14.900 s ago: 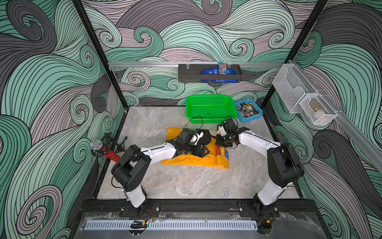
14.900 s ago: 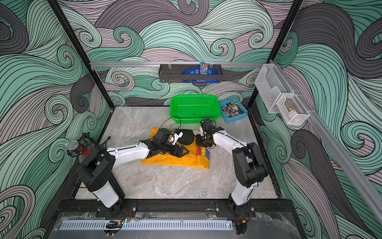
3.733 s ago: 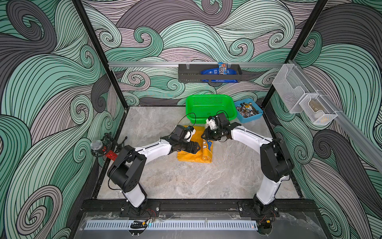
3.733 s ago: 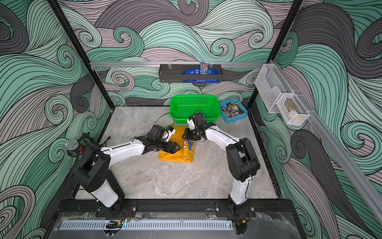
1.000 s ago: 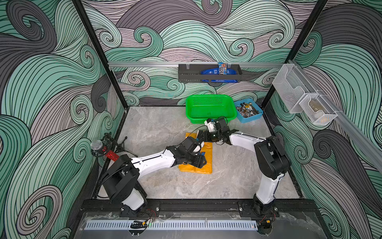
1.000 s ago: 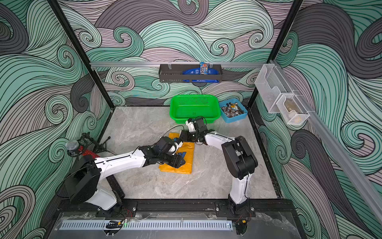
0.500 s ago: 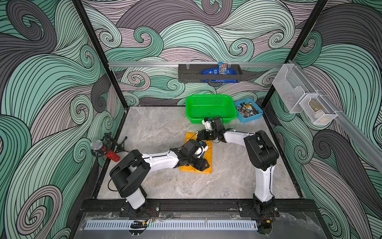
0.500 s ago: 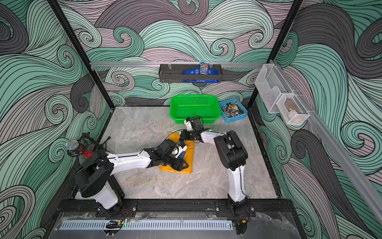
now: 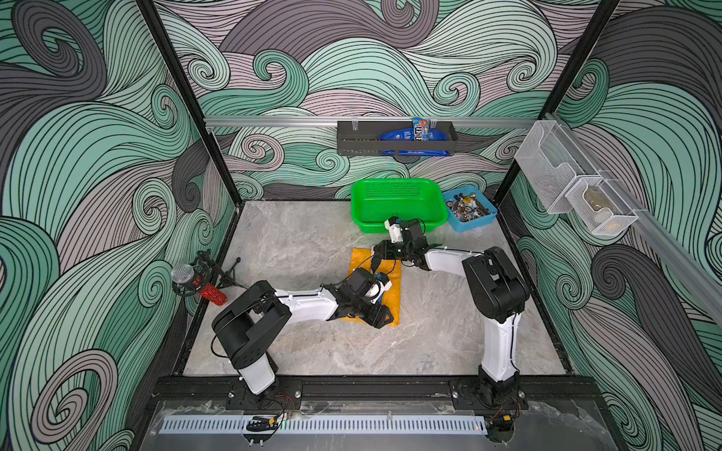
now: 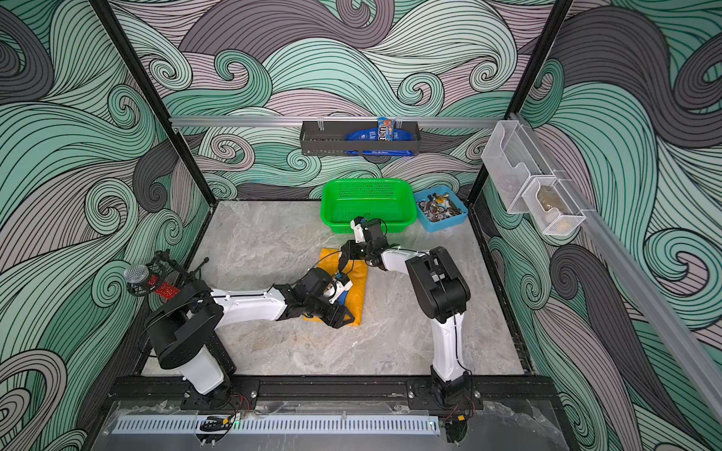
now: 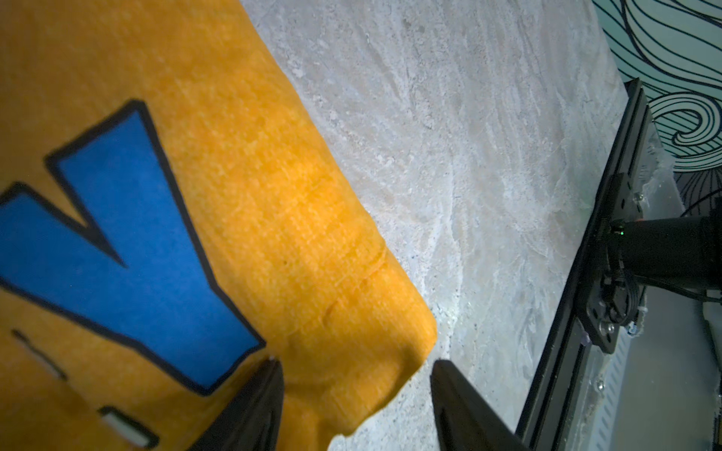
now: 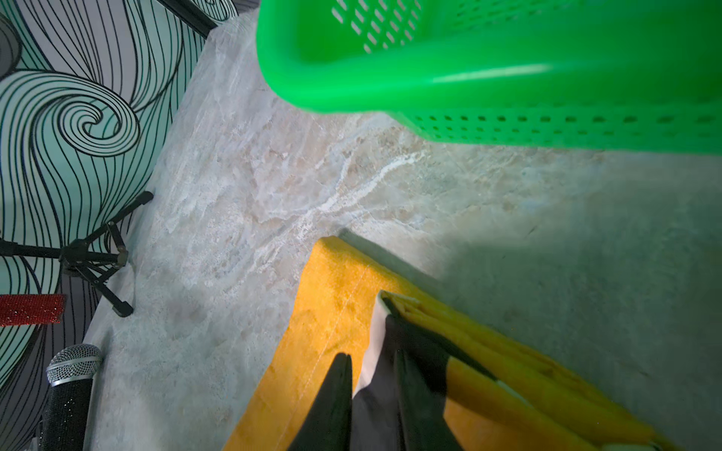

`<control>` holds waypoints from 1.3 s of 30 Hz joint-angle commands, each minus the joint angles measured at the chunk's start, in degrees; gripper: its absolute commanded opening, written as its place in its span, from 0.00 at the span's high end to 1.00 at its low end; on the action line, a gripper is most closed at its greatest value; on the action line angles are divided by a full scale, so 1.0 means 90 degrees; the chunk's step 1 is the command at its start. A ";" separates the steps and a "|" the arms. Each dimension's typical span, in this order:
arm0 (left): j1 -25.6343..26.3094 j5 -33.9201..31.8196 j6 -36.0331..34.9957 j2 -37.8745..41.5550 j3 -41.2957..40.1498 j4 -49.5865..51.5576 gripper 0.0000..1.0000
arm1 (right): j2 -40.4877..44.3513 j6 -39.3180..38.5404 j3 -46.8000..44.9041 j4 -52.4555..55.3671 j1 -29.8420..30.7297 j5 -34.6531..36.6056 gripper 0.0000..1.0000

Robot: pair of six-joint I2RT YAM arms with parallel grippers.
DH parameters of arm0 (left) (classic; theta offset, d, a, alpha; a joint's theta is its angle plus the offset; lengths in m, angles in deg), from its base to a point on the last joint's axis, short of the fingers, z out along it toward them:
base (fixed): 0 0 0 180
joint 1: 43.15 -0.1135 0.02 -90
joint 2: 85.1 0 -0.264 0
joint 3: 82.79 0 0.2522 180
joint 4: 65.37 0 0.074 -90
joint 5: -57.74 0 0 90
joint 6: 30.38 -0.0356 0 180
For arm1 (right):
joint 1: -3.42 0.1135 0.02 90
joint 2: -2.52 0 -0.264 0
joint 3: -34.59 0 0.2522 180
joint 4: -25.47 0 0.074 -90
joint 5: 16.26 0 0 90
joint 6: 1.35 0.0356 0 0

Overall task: Roll up the pillowcase
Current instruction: Roll the pillowcase at the center of the board.

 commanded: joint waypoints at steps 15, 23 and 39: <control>-0.0016 0.0156 -0.0184 0.0244 0.0504 0.0739 0.36 | -0.0312 -0.0297 -0.0326 -0.0345 -0.0035 0.0497 0.77; -0.0246 0.0185 -0.0253 0.0392 0.1362 0.1257 0.36 | 0.1040 -0.0162 -0.0456 -0.0019 -0.0261 -0.0023 0.67; -0.1469 -0.0795 -0.0220 -0.0547 0.2300 0.1099 0.30 | 0.3209 0.1028 -0.3432 0.0832 -0.0500 -0.1218 0.37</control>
